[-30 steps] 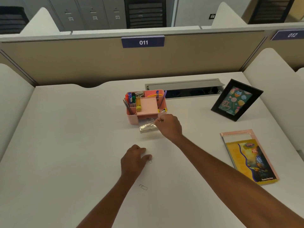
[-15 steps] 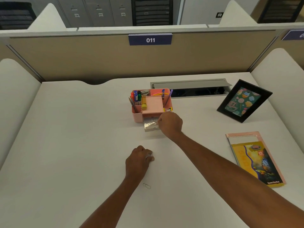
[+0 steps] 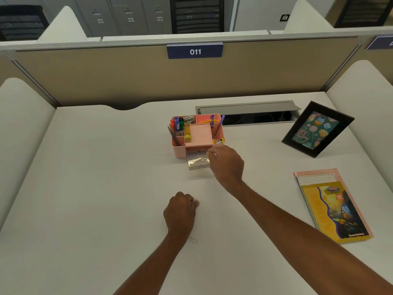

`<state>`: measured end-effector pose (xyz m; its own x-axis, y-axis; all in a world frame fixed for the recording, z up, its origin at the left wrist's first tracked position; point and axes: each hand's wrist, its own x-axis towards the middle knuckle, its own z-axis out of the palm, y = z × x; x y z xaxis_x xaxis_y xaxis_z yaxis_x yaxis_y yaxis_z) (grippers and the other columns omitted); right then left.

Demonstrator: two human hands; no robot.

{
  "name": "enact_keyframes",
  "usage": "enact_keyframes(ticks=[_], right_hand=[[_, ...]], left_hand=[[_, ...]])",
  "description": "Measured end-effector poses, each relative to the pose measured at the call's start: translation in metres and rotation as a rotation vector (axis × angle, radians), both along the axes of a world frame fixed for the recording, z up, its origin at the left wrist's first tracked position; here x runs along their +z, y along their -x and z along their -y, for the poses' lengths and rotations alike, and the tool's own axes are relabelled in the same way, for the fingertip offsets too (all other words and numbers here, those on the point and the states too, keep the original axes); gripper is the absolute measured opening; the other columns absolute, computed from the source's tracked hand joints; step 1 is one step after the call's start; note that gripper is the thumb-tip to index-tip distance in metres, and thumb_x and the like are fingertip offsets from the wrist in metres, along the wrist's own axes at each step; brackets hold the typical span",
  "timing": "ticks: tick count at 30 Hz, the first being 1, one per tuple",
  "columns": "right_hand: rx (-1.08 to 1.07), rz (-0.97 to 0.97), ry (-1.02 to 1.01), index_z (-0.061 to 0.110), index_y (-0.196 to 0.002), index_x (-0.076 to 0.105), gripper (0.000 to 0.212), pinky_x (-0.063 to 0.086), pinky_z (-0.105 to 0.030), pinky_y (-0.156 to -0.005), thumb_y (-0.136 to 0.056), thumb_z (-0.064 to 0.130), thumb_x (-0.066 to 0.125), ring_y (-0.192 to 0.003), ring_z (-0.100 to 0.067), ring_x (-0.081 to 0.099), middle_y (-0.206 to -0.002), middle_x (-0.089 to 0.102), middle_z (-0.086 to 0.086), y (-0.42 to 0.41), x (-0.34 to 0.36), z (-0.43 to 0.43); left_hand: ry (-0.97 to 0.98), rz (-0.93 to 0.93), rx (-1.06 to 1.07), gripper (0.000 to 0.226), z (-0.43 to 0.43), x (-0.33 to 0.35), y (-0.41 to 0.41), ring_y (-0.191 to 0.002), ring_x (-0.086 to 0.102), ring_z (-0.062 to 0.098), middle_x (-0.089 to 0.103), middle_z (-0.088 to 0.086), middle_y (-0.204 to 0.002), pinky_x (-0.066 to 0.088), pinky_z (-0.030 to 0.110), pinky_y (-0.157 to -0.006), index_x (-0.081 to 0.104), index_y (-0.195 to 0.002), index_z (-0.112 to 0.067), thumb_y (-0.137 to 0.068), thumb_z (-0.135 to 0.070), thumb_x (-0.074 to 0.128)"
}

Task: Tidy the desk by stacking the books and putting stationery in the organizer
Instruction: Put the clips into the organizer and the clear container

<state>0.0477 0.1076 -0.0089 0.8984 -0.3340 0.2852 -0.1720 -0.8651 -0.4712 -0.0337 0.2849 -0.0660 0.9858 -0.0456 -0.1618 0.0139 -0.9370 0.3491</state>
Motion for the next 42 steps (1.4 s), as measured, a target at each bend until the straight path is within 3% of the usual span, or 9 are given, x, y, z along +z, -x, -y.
enact_keyframes(ticks=[3,6,9,16,20,25,31,36,42], right_hand=[[0.04,0.037,0.009,0.027,-0.106,0.082,0.017,0.042,-0.018,-0.065,-0.097,0.034,0.069,-0.086,-0.014,0.071,-0.096,0.078,0.006,0.028,-0.002,-0.006],[0.086,-0.002,-0.029,0.031,-0.103,0.081,0.015,0.049,-0.025,-0.06,-0.095,0.037,0.07,-0.083,-0.013,0.068,-0.086,0.074,0.009,0.056,-0.016,-0.009],[0.182,-0.127,-0.062,0.034,-0.101,0.079,0.016,0.054,-0.029,-0.065,-0.095,0.04,0.066,-0.084,-0.011,0.067,-0.088,0.073,0.011,0.077,-0.036,-0.009],[0.582,-0.332,0.214,0.028,-0.103,0.075,0.02,0.052,-0.034,-0.061,-0.097,0.029,0.055,-0.086,-0.022,0.064,-0.091,0.065,0.003,0.086,-0.069,-0.009],[0.718,-0.361,0.381,0.023,-0.088,0.069,0.005,0.031,-0.03,-0.048,-0.089,0.02,0.065,-0.07,-0.023,0.06,-0.081,0.057,0.002,0.083,-0.067,-0.01],[0.9,-0.274,0.572,0.016,-0.076,0.059,0.02,0.022,-0.031,-0.047,-0.068,0.0,0.069,-0.056,-0.021,0.048,-0.072,0.051,-0.001,0.082,-0.063,-0.007],[0.94,-0.151,0.73,0.015,-0.075,0.055,0.021,0.025,-0.032,-0.048,-0.083,-0.004,0.059,-0.056,-0.018,0.045,-0.069,0.049,-0.002,0.083,-0.071,-0.01],[0.92,-0.099,0.768,0.014,-0.08,0.054,0.025,0.03,-0.033,-0.05,-0.092,-0.006,0.048,-0.059,-0.019,0.045,-0.072,0.048,-0.003,0.085,-0.08,-0.008],[0.933,-0.101,0.762,0.015,-0.081,0.054,0.022,0.032,-0.033,-0.049,-0.091,-0.004,0.05,-0.06,-0.019,0.046,-0.074,0.049,-0.002,0.081,-0.083,-0.006]], left_hand=[[-0.016,0.021,-0.014,0.021,0.001,-0.002,0.002,-0.093,0.062,0.013,0.063,-0.008,-0.097,0.057,0.033,-0.071,0.076,-0.105,-0.033,-0.102,-0.043,0.057],[0.014,0.039,-0.052,0.021,0.0,-0.003,0.002,-0.094,0.062,0.014,0.063,-0.007,-0.097,0.057,0.034,-0.072,0.075,-0.108,-0.035,-0.103,-0.036,0.055],[0.033,0.059,-0.034,0.022,-0.003,-0.005,0.003,-0.094,0.063,0.015,0.063,-0.007,-0.098,0.057,0.034,-0.072,0.074,-0.11,-0.034,-0.102,-0.033,0.054],[0.059,0.059,-0.054,0.023,-0.011,-0.008,0.012,-0.091,0.061,0.014,0.058,-0.008,-0.092,0.056,0.035,-0.069,0.073,-0.106,-0.036,-0.103,-0.042,0.052],[0.053,0.085,-0.079,0.019,-0.013,-0.009,0.012,-0.083,0.06,0.013,0.057,-0.008,-0.085,0.055,0.033,-0.062,0.074,-0.096,-0.034,-0.101,-0.041,0.057],[-0.041,0.134,-0.242,0.014,-0.018,-0.015,0.007,-0.067,0.058,0.015,0.058,-0.006,-0.073,0.05,0.034,-0.045,0.074,-0.079,-0.027,-0.091,-0.031,0.074],[-0.116,0.217,-0.406,0.028,-0.025,-0.014,-0.003,-0.056,0.05,0.017,0.052,-0.005,-0.061,0.035,0.03,-0.04,0.062,-0.061,-0.023,-0.069,-0.014,0.088],[-0.108,0.233,-0.45,0.027,-0.029,-0.014,-0.005,-0.057,0.049,0.016,0.052,-0.005,-0.061,0.036,0.031,-0.041,0.062,-0.061,-0.023,-0.073,-0.016,0.085],[-0.129,0.275,-0.523,0.032,-0.031,-0.017,-0.008,-0.055,0.049,0.016,0.05,-0.005,-0.059,0.035,0.031,-0.04,0.06,-0.062,-0.023,-0.066,-0.009,0.089]])
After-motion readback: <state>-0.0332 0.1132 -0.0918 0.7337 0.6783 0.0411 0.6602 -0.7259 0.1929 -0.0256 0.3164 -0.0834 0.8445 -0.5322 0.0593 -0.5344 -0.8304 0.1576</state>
